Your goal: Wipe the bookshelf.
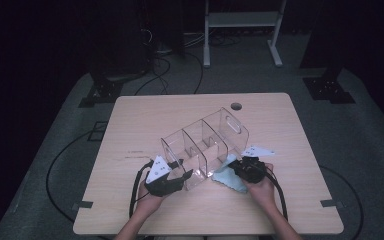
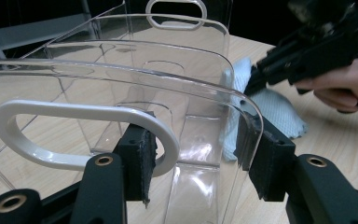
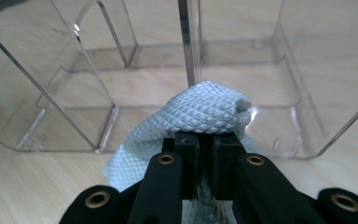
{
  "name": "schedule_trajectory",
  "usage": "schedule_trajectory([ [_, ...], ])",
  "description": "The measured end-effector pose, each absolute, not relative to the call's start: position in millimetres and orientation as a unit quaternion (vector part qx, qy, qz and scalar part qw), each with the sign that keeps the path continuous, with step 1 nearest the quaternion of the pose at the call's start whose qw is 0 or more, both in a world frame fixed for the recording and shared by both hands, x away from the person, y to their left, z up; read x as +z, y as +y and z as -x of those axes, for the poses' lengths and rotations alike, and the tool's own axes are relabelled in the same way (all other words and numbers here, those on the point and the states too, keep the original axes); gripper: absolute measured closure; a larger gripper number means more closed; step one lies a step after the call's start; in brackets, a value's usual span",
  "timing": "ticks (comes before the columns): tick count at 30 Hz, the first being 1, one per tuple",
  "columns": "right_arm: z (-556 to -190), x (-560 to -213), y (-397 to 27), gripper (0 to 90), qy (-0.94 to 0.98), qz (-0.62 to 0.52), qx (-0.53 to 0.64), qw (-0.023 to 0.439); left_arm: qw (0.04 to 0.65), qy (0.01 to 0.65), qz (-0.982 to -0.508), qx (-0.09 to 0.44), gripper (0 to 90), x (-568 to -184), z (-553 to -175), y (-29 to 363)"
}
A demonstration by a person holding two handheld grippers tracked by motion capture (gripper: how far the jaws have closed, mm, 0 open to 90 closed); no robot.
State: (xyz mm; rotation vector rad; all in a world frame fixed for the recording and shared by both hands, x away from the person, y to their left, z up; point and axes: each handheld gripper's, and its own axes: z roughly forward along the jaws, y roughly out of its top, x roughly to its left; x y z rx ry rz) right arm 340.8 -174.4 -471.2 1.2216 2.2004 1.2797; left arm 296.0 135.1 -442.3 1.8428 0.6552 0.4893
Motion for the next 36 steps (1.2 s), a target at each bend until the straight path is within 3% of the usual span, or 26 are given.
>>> schedule_trajectory([
  [15, -333, -424, -174, 83.1, 0.741, -0.401, 0.498, 0.204, 0.535, 0.272, -0.774, 0.202, 47.7, -443, -295, 133],
  [36, -345, -485, -170, 82.7, 0.777, -0.433, 0.432, 0.151, 0.533, 0.272, -0.775, 0.204, 47.6, -443, -295, 133],
])
